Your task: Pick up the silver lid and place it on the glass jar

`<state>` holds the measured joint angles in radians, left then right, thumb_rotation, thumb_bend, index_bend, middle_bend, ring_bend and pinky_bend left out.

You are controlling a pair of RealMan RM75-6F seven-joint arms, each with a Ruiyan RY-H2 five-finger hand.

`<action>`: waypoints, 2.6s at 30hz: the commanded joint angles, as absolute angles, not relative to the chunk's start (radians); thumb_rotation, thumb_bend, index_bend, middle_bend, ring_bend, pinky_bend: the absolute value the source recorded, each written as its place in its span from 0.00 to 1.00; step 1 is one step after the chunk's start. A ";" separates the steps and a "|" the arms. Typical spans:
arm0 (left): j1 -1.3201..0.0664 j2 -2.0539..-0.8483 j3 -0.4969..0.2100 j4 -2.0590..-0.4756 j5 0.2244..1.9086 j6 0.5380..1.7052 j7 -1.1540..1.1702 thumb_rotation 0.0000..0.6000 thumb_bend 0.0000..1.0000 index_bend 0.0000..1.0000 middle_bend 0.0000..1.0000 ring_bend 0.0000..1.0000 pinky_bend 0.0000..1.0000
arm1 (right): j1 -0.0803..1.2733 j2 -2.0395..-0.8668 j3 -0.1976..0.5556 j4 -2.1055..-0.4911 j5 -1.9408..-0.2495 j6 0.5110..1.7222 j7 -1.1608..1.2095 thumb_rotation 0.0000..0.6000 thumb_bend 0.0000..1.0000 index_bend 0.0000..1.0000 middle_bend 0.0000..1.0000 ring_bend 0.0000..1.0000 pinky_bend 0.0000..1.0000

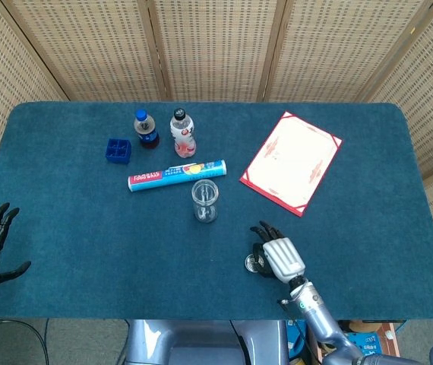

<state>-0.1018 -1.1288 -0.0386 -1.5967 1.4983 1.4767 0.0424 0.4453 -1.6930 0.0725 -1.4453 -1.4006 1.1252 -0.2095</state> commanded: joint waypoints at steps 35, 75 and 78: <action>-0.101 -1.108 -0.056 -1.607 1.499 1.496 0.002 1.00 0.18 0.00 0.00 0.00 0.00 | 0.570 -1.342 0.337 -1.955 -1.244 1.180 -0.539 1.00 0.53 0.65 0.24 0.04 0.22; -0.147 -1.106 -0.074 -1.574 1.472 1.431 -0.073 1.00 0.18 0.00 0.00 0.00 0.00 | 0.903 -1.576 0.436 -1.748 -0.914 1.150 -0.587 1.00 0.53 0.65 0.24 0.03 0.22; -0.147 -1.106 -0.073 -1.572 1.470 1.429 -0.078 1.00 0.18 0.00 0.00 0.00 0.00 | 0.922 -1.593 0.439 -1.727 -0.907 1.150 -0.585 1.00 0.52 0.65 0.24 0.04 0.22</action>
<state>-0.1474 -1.1057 -0.0732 -1.5721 1.4704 1.4287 -0.0773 0.9155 -1.5868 0.4379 -1.7335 -0.9105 1.1502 -0.5863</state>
